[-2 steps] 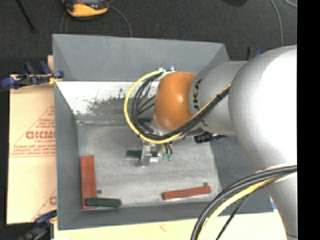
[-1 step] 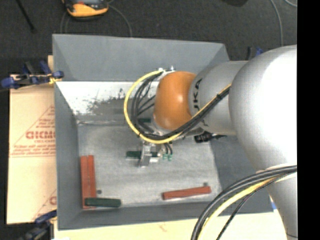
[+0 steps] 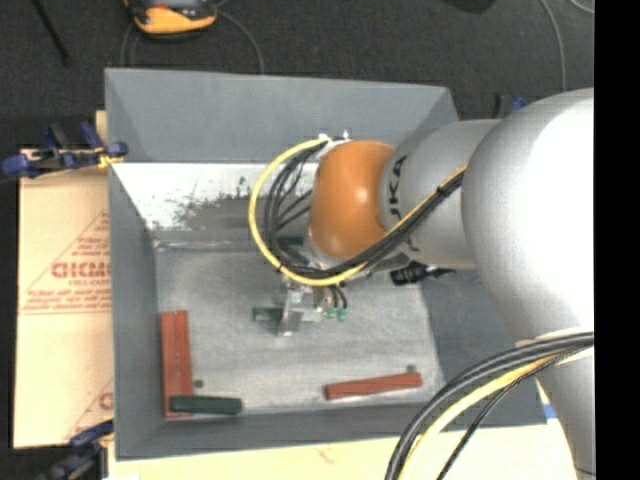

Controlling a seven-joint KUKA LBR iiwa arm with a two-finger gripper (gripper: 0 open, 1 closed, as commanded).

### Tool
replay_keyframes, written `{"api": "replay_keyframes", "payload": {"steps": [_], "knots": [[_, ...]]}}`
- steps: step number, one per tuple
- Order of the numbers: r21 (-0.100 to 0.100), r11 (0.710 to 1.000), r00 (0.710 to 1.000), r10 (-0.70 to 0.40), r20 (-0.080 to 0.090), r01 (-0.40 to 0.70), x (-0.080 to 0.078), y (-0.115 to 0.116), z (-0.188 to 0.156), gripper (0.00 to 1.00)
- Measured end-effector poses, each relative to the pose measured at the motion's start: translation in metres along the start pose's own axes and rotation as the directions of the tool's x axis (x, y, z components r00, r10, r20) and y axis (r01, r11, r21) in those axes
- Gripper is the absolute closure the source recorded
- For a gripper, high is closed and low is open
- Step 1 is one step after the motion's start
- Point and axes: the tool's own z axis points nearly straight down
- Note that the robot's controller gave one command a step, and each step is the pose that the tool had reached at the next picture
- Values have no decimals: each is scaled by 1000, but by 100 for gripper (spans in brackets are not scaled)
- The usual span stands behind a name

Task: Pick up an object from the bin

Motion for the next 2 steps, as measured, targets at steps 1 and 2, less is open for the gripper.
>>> {"api": "replay_keyframes", "payload": {"steps": [1, 2], "knots": [[-1, 1000, 1000, 1, -1, -1, 0, 0, -12, 100], [-2, 1000, 1000, 2, 2, -1, -2, 0, -20, 100]]}}
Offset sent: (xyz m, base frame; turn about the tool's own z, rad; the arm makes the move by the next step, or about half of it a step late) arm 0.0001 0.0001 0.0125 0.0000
